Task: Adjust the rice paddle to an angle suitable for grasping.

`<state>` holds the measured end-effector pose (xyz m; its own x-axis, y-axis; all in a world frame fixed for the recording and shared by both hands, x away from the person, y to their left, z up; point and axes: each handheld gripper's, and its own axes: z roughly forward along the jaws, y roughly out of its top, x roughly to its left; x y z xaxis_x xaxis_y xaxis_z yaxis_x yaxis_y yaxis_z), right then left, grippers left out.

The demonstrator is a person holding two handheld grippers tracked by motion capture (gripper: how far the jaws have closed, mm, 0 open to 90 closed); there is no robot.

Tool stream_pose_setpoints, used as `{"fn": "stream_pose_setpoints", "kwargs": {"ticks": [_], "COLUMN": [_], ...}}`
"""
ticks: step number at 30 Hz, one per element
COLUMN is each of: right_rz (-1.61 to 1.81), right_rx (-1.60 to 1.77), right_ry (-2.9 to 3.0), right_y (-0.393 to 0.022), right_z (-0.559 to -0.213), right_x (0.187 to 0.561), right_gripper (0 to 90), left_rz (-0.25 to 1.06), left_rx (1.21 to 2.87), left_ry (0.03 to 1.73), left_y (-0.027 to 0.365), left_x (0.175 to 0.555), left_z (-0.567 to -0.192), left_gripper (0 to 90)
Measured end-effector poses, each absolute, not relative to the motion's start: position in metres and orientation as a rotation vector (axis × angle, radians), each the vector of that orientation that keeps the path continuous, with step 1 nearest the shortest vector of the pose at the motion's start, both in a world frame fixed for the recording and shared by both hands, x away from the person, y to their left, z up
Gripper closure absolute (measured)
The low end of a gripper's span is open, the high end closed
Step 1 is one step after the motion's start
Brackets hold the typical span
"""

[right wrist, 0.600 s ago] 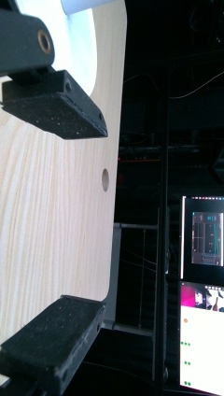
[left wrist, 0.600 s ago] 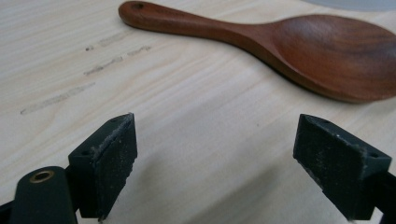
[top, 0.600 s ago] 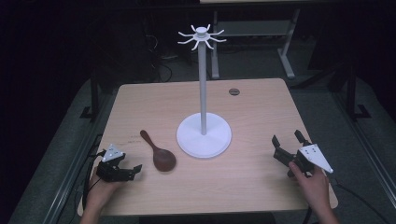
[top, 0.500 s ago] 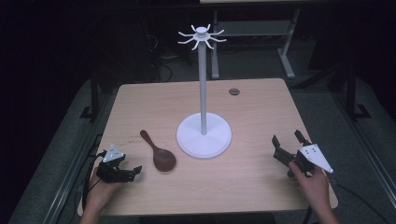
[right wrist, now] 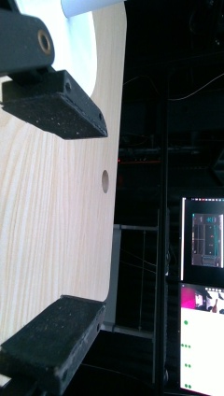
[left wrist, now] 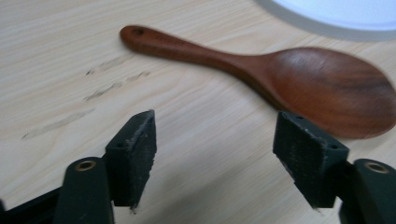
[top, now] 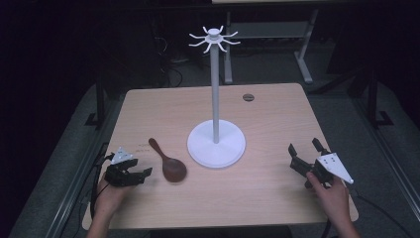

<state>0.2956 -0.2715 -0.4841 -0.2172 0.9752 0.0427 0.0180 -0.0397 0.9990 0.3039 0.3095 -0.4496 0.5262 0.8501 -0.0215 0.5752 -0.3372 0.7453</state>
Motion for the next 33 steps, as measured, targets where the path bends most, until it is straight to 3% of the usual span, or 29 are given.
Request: {"fn": "stream_pose_setpoints", "kwargs": {"ticks": [12,26,33], "right_rz": [1.385,1.385,1.387], "right_rx": [1.141,1.141,1.142], "right_ry": [1.356,1.354,1.355], "right_y": [-0.27,-0.271,-0.271], "right_z": [-0.484,-0.484,-0.484], "right_x": [0.297,0.297,0.297], "right_gripper": [13.0,13.0,13.0], "left_rz": [0.461,0.377,0.343], "left_rx": [2.037,2.102,2.148], "left_ry": [1.112,1.033,0.992], "left_y": [0.29,0.249,0.228], "left_x": [0.314,0.337,0.349], "left_z": [-0.434,-0.424,-0.424], "left_gripper": [48.1,86.7,89.6]}}
